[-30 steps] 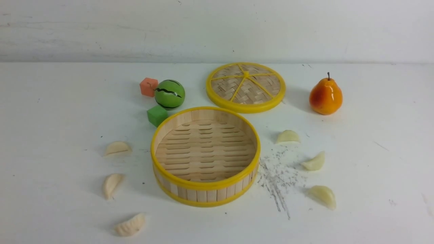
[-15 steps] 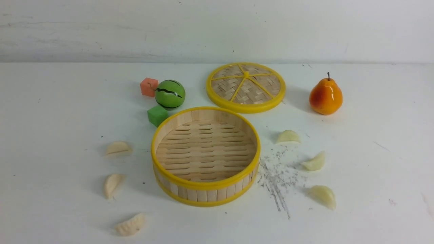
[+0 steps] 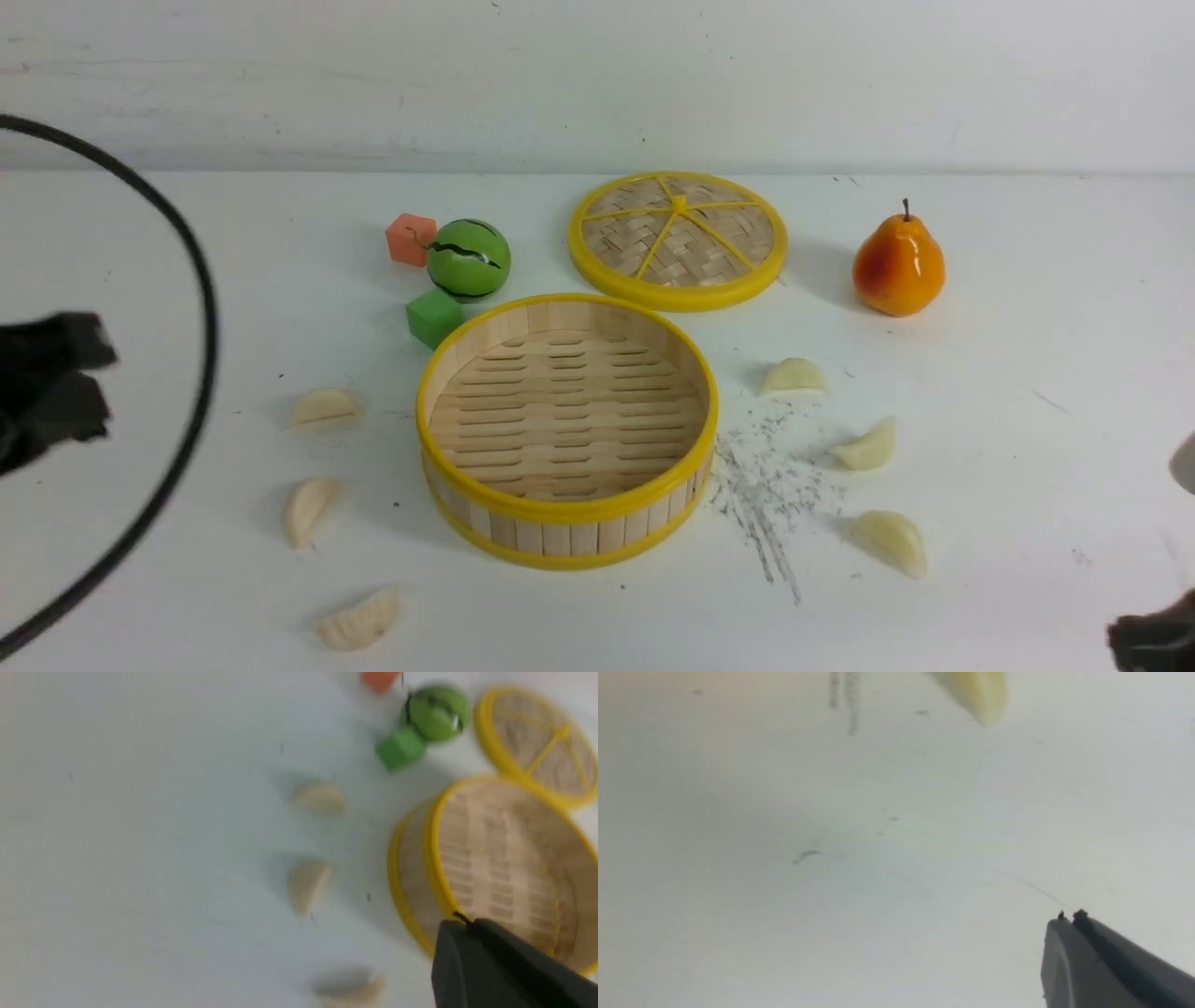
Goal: Put the dumplings into the steamer on the white table.
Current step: 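Reach for and grasp a dumpling on the table with the left gripper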
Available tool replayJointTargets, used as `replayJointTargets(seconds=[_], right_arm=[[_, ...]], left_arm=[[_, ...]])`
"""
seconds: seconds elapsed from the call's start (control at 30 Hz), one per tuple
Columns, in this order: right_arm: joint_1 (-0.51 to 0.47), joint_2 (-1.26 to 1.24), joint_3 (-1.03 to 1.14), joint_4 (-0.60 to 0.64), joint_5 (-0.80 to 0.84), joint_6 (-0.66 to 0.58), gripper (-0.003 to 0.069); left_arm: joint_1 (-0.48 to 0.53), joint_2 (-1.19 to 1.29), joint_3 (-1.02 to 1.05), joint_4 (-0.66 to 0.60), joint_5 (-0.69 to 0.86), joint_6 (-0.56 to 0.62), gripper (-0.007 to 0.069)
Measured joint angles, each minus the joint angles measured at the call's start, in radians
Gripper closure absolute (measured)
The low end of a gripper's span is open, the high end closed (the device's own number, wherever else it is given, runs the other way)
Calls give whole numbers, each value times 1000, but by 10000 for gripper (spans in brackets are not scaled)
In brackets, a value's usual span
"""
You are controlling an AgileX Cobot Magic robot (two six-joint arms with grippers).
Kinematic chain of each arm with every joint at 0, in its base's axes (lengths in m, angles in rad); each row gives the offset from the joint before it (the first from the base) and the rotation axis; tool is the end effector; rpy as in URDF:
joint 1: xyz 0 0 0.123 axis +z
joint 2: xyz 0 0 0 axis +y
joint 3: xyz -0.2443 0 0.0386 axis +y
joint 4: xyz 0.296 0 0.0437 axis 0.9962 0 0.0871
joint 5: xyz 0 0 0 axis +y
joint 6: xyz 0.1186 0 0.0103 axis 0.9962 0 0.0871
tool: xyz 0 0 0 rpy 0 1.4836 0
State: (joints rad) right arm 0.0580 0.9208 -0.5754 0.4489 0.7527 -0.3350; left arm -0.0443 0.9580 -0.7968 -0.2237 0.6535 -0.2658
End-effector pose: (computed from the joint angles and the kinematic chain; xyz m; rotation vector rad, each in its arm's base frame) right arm 0.2390 0.0493 0.1886 -0.1892 2.5069 0.4051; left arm 0.2783 -0.0284 0.2633 -0.3894 2.2790 -0.4068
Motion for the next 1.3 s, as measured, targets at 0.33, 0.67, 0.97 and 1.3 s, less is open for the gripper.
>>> replayJointTargets(seconds=[0.33, 0.67, 0.97, 1.3], right_arm=[[0, 216, -5, 466, 6, -546, 670], [0, 266, -46, 512, 48, -587, 669], [0, 267, -52, 520, 64, -588, 664], [0, 267, -52, 549, 72, -588, 659]], left_arm=[[-1, 375, -266, -381, 130, 469, 639], [-1, 768, -589, -85, 179, 546, 570], [-1, 997, -717, 28, 128, 817, 291], [-1, 1096, -719, 26, 30, 933, 309]])
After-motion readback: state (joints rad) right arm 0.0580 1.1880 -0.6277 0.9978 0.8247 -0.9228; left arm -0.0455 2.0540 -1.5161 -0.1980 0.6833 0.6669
